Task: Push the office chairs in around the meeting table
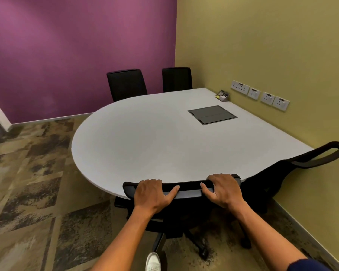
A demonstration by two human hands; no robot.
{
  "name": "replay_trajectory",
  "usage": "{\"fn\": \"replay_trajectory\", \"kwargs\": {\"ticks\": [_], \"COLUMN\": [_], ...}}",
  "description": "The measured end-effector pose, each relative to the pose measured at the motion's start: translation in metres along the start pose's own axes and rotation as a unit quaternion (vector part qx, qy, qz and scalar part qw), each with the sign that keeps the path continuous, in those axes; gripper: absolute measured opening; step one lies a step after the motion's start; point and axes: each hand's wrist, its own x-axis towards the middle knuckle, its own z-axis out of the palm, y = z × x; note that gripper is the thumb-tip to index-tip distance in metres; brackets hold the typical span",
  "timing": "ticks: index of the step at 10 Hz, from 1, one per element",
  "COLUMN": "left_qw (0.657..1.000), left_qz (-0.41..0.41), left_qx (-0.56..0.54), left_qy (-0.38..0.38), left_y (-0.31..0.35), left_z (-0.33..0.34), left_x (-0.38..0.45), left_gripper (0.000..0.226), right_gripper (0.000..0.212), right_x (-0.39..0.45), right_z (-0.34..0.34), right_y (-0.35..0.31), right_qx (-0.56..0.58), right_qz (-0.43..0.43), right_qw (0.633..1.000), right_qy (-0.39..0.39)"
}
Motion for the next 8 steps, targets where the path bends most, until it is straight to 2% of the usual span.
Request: {"fn": "replay_trajectory", "kwargs": {"ticks": [2,4,5,6,7,8], "left_qw": [1.000,0.999,0.996,0.992,0.989,0.989], "left_qz": [0.005,0.027,0.046,0.062,0.053,0.012], "left_qx": [-0.009,-0.041,-0.059,-0.079,-0.097,-0.113], "left_qy": [-0.008,-0.014,-0.040,-0.081,-0.095,-0.094], "left_y": [0.000,0.005,-0.005,-0.015,-0.036,-0.064], "left_z": [-0.005,0.000,0.000,-0.005,-0.014,-0.032], "left_x": [-0.002,-0.003,0.000,-0.002,0.008,0.022], "left_gripper": [0.088,0.092,0.089,0.089,0.094,0.102], "right_gripper": [0.070,0.070,0.085,0.100,0.111,0.117], "right_x": [-0.002,-0.010,-0.012,-0.013,0.006,0.041], "right_z": [-0.003,0.003,0.002,-0.004,-0.015,-0.023], "right_y": [-0.001,0.009,0.005,0.002,-0.010,-0.039], "right_qx": [0.007,0.029,0.028,0.025,0.069,0.096], "right_qz": [0.006,0.007,0.008,0.034,0.079,0.084], "right_qw": [1.000,0.999,1.000,0.996,0.989,0.988], "right_qy": [-0.010,0.022,-0.006,-0.079,-0.108,-0.087]}}
